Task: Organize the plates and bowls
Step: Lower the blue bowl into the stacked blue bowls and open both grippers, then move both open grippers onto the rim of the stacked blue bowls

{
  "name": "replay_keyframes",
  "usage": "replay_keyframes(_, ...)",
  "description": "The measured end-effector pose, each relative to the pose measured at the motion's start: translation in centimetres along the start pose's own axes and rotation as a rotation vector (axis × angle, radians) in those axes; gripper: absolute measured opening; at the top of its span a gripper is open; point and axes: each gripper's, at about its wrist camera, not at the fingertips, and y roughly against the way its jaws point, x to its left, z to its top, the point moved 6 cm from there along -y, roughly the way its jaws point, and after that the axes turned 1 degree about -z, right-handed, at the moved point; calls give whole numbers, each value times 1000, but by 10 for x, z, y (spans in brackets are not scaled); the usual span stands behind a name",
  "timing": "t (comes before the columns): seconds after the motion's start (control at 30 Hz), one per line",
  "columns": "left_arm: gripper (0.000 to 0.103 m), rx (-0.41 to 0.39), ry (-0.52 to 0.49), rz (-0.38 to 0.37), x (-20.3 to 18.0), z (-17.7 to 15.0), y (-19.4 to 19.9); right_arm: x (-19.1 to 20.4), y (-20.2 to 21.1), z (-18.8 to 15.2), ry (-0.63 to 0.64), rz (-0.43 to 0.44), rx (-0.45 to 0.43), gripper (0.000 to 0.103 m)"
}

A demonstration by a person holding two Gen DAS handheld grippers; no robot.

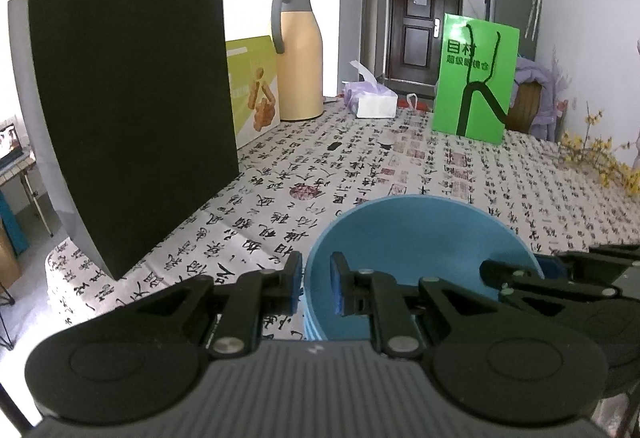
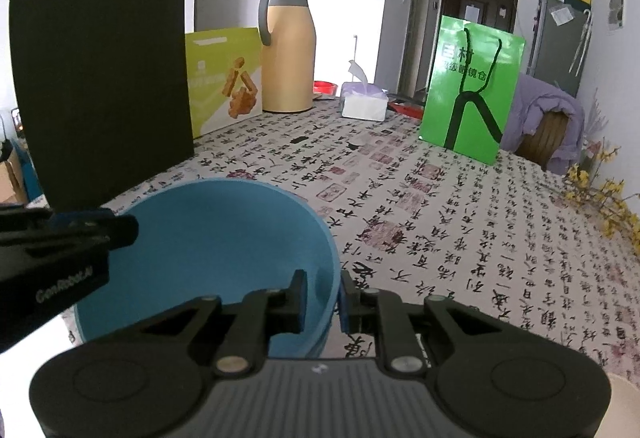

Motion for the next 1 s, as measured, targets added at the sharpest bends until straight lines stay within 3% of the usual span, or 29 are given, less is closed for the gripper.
replay_keyframes(0.1,33,-21,12,-15,3,3,6,-9,8,0,-56,54,-17,49)
replay_keyframes(0.13,44,-32,19,-22,5,4,8,-12,12,0,-73,68,-30,59)
replay_keyframes(0.17,52,-49,28,-32,7,6,12,-16,17,0,-88,81,-46,64)
replay_keyframes(0.2,57,-68,34,-40,8,8,17,-20,22,-2,-103,91,-66,76)
replay_keyframes(0.23,71,-83,39,-45,9,10,20,-26,29,-3,-118,99,-89,89)
replay_keyframes(0.27,86,-101,45,-48,10,11,25,-31,35,-5,-132,106,-110,95)
replay_keyframes(0.3,89,-125,49,-56,10,12,30,-37,41,-8,-145,110,-125,102)
replay_keyframes(0.4,103,-195,30,-94,5,12,47,-53,60,-18,-164,104,-165,103)
replay_keyframes(0.57,103,-299,-1,-134,-5,0,76,-71,91,-46,-140,36,-209,103)
replay_keyframes(0.8,103,-326,-26,-189,-14,-26,94,-83,114,-93,-155,2,-202,103)
replay_keyframes(1.0,103,-286,-15,-233,-9,-35,95,-73,124,-114,-183,-5,-199,103)
